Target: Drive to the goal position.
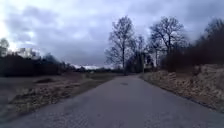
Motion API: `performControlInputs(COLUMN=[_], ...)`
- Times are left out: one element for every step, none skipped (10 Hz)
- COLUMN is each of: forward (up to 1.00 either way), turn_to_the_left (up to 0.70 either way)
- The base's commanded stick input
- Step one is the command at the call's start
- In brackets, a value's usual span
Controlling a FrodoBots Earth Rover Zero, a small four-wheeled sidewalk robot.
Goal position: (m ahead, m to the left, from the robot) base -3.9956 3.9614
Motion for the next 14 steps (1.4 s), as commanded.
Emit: performControlInputs(forward=[0.0, 0.0, 0.0, 0.0, 0.0, 0.04, 0.08, 0.13, 0.18, 0.22, 0.27, 0.32, 0.37, 0.41], turn_to_the_left=[0.0, 0.0, 0.0, 0.0, 0.0, 0.0, 0.0, 0.0, 0.0, 0.0, 0.0, 0.0, 0.0, 0.0])
